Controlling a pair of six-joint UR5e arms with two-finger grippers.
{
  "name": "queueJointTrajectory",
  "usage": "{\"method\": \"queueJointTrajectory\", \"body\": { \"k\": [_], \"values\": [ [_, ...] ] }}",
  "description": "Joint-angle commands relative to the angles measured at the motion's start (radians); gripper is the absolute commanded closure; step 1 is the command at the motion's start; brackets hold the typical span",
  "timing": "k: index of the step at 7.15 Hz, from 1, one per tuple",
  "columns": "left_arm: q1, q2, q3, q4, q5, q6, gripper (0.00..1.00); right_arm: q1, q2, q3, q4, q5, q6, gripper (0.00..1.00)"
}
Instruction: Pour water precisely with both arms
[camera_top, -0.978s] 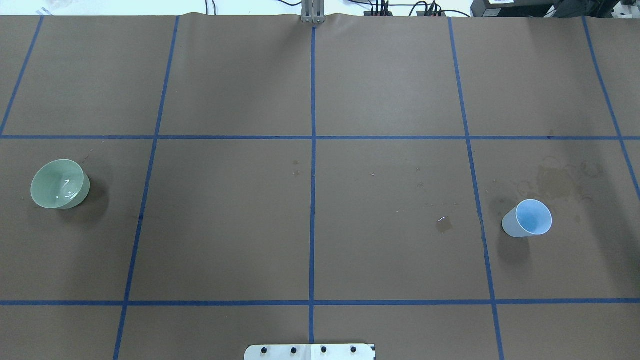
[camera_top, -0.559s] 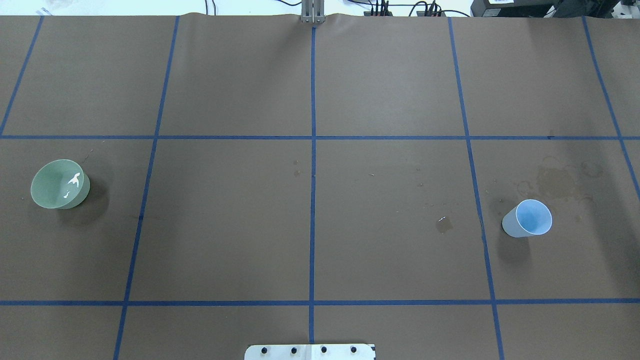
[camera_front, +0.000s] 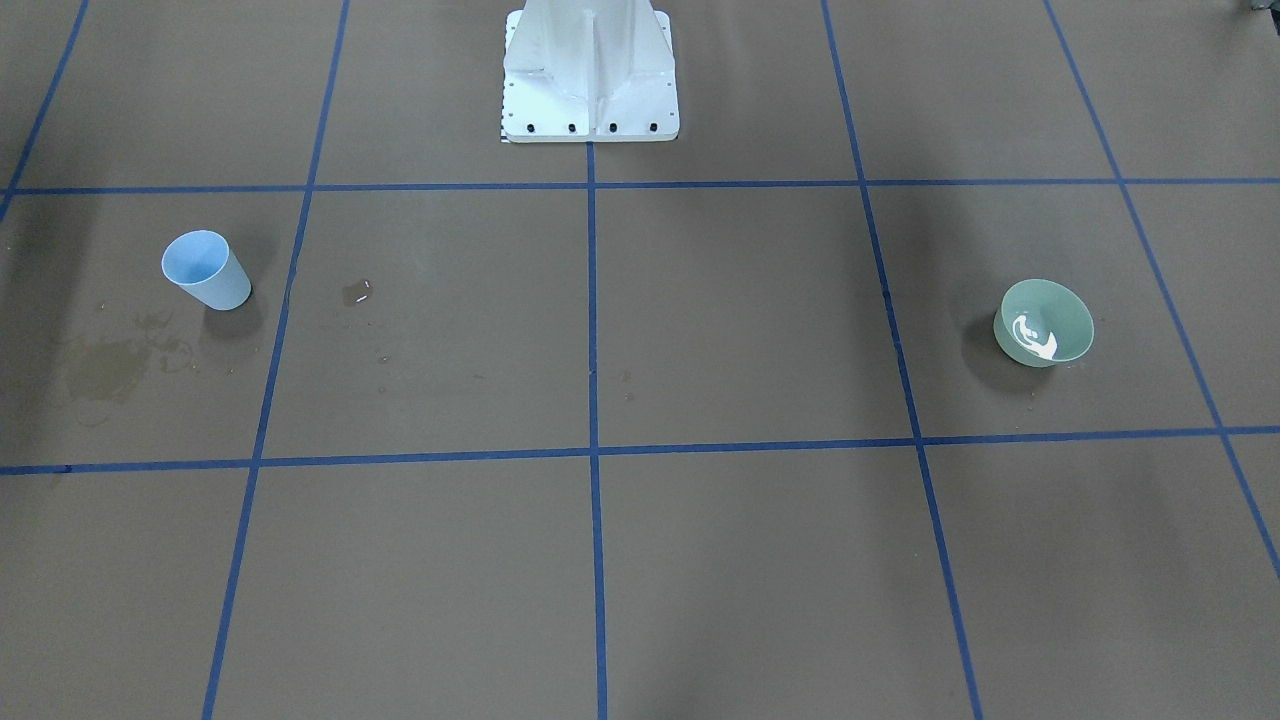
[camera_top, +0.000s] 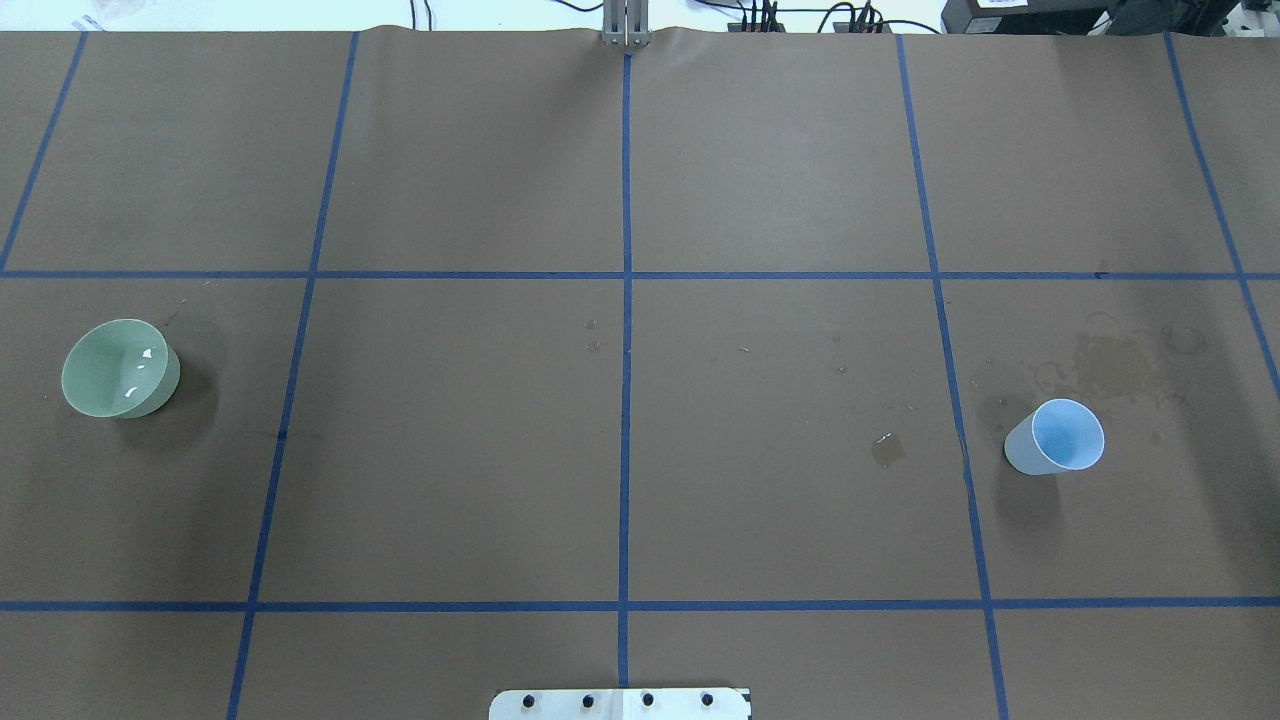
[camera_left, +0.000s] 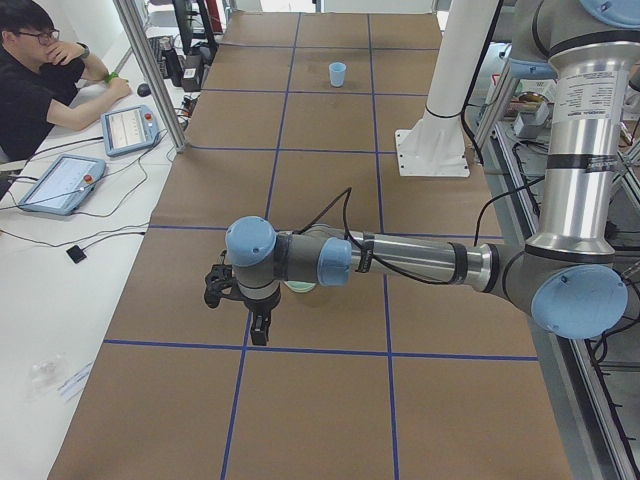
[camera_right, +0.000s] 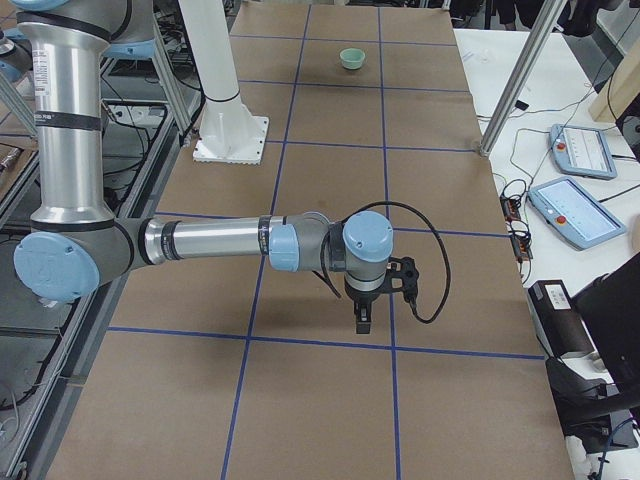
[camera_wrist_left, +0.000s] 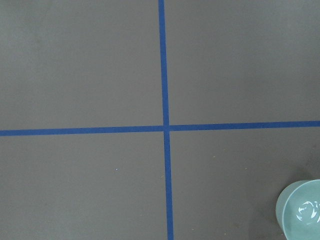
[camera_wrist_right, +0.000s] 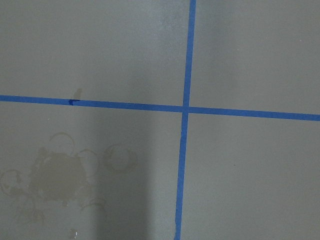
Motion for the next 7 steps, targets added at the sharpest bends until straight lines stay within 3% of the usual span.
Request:
{"method": "queueJointTrajectory", "body": {
  "k": [1,2,7],
  "values": [
    [-0.002,0.034,-0.04,0.0,0.033,-0.004,0.0,-0.001,0.009,-0.024,0.002,0.009,0.025,0.0],
    [0.001,0.048,-0.038,0.0,0.088,-0.004,0.0,-0.001,0.012,-0.051,0.006,0.05,0.025,0.0],
    [0.001,0.048,-0.041,0.0,0.09,-0.004,0.0,-0.008,0.014,-0.091,0.012,0.044,0.02,0.0]
  ]
}}
